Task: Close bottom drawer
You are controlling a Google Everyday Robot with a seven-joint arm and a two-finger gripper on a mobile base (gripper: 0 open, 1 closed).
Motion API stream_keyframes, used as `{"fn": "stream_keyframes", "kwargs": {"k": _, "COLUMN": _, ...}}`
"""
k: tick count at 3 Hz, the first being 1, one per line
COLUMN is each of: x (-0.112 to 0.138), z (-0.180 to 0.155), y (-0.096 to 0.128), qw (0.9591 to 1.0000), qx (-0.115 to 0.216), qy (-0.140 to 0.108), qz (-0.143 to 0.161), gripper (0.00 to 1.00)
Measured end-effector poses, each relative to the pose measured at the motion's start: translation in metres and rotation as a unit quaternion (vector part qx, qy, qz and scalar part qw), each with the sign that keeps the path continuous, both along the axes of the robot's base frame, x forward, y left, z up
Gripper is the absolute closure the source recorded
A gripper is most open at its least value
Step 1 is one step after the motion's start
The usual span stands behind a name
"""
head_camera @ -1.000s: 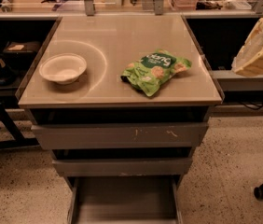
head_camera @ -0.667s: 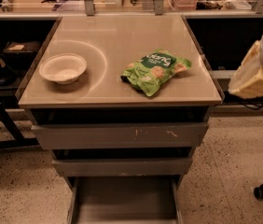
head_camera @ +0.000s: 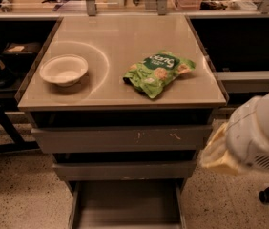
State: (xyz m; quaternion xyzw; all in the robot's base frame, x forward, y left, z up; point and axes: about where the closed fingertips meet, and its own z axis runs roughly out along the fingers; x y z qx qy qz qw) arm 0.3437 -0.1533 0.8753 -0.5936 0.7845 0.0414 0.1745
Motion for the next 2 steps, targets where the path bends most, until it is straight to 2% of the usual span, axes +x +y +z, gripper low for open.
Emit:
{"fn": "stream_keyframes", "kwargs": {"k": 1, "x": -0.0207, "z": -0.0368, "y": 0.0002, "qw": 0.9993, "qx": -0.005, "qy": 0.038, "qz": 0.001, "gripper": 1.00}}
{"fn": "stream_keyframes", "kwargs": {"k": 2, "x": -0.0208, "z": -0.0368, "y": 0.0000, "qw": 0.9992, "qx": -0.005, "qy": 0.039, "qz": 0.001, "gripper": 1.00}}
